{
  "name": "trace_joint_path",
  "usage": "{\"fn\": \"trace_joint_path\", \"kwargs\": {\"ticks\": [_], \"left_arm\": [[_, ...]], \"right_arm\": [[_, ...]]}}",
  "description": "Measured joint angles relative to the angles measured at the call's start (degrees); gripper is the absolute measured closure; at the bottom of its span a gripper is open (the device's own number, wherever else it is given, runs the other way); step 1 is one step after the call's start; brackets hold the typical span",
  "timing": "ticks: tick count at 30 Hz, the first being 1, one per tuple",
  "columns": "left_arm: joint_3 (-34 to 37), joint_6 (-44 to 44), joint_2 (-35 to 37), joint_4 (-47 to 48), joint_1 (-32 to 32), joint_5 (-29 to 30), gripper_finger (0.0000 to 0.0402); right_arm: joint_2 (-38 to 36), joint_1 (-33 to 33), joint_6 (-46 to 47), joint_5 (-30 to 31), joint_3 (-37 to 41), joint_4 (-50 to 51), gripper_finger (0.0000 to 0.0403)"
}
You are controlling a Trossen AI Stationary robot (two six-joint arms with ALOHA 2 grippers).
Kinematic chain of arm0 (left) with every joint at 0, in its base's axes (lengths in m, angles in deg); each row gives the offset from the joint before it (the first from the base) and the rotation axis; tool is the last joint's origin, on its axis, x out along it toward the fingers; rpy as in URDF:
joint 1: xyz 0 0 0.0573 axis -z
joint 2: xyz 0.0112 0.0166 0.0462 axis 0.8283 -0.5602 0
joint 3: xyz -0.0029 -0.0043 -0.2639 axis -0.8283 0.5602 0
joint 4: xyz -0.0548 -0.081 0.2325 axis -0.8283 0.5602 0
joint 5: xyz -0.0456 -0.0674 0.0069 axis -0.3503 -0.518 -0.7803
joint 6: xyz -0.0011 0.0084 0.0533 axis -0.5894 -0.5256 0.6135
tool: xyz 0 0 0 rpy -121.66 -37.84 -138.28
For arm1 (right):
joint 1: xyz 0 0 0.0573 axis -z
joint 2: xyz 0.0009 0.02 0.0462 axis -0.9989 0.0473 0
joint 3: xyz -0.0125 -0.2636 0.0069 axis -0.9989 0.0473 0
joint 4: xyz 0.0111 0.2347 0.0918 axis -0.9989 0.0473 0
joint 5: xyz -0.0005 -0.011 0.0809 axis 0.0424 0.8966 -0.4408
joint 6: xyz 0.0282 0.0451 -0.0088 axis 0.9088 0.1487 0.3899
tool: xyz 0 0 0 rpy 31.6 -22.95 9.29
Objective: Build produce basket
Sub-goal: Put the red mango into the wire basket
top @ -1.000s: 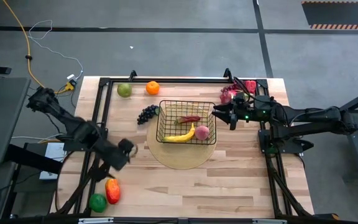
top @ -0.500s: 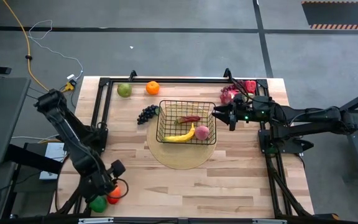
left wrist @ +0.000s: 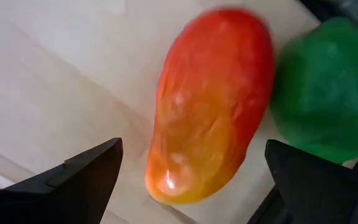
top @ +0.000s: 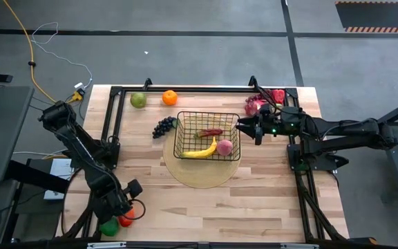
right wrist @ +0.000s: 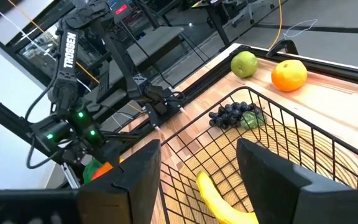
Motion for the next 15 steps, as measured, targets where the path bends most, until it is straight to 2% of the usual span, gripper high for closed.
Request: {"fn": "trace_joint_path", "kwargs": {"ticks": [15], "left_arm": [[1.4,3.1,-1.3,-5.4,-0.1,-0.2,0.0021]], "right_arm": [[0.0,0.0,0.0,0.0,0.0,0.0,0.0201]]}}
